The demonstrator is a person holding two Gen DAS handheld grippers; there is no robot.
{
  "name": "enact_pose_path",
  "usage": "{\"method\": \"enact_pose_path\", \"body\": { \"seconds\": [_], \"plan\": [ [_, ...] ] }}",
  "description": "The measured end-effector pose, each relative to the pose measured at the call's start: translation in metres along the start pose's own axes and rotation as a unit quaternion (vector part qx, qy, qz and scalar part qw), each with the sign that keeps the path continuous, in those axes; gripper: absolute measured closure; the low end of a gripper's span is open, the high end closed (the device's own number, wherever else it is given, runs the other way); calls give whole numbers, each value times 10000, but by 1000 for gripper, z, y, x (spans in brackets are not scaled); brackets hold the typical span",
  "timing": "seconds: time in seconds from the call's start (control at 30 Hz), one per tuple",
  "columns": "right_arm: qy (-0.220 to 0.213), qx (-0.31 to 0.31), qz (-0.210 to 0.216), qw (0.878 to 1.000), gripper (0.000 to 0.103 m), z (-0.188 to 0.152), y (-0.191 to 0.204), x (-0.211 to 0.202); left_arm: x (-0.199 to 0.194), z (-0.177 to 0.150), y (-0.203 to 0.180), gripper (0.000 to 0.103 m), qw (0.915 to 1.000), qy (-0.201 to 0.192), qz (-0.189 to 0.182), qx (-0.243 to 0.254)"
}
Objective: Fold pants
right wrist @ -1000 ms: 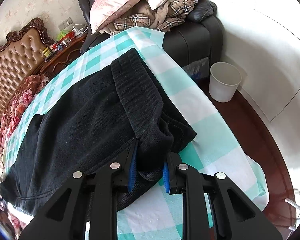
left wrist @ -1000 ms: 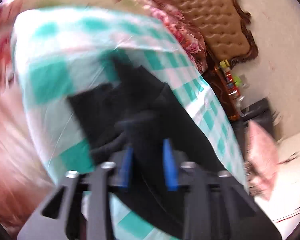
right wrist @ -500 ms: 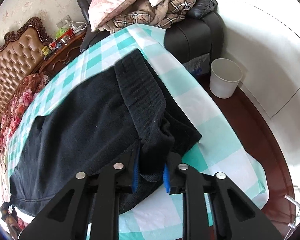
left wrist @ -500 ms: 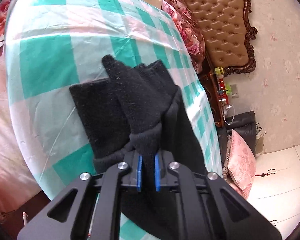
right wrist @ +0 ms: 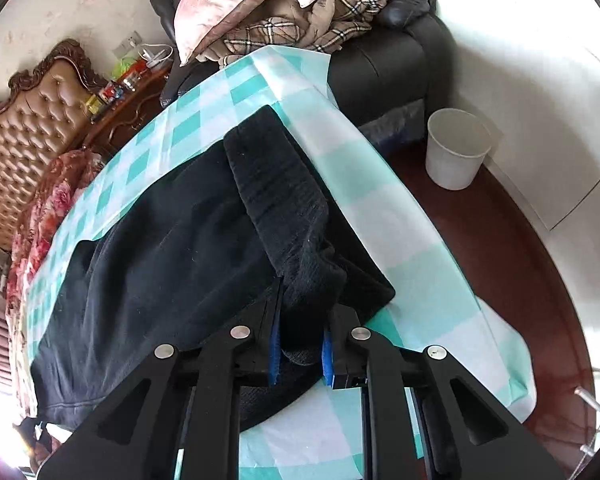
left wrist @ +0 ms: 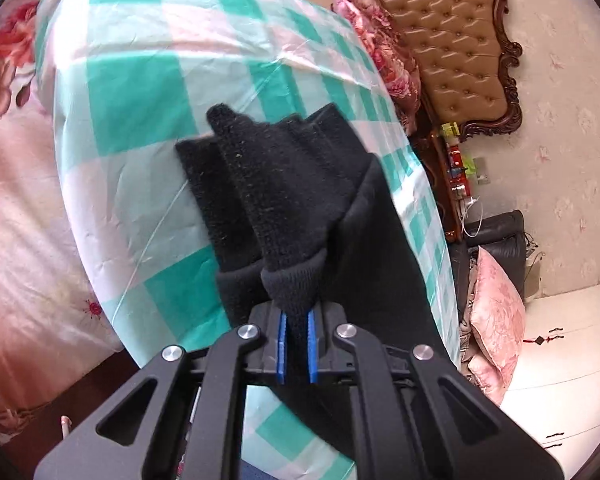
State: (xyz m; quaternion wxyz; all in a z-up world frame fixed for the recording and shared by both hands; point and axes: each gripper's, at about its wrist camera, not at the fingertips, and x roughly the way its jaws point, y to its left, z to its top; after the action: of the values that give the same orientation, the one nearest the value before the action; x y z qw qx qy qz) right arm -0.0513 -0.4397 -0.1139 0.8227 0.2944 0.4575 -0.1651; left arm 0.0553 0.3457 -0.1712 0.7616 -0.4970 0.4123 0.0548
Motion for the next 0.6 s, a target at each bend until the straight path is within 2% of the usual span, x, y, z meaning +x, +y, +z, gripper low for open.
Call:
{"method": "enact_pose_path", "body": {
  "seconds": [0.1, 0.2, 0.33, 0.4, 0.6],
  "plan": [
    [-207, -11, 150, 9997, 89, 1, 5, -22, -21, 0, -17, 96, 9995, -205, -221, 77],
    [-360, -68, 160, 9992, 89, 0, 7, -36, -33, -1, -24, 96, 9991, -295, -246, 199],
    [-2, 67, -55, 10000, 89, -6, -6, -4, -6, 1, 5, 96, 10000, 8, 2, -88],
    [25, 152, -19, 9999, 89, -7, -12, 0, -2, 0, 13, 96, 9998, 48, 35, -164],
    [-334, -17, 265, 9991, 89, 1, 4, -46, -45, 3, -27, 96, 9987, -336, -353, 170]
  ]
}}
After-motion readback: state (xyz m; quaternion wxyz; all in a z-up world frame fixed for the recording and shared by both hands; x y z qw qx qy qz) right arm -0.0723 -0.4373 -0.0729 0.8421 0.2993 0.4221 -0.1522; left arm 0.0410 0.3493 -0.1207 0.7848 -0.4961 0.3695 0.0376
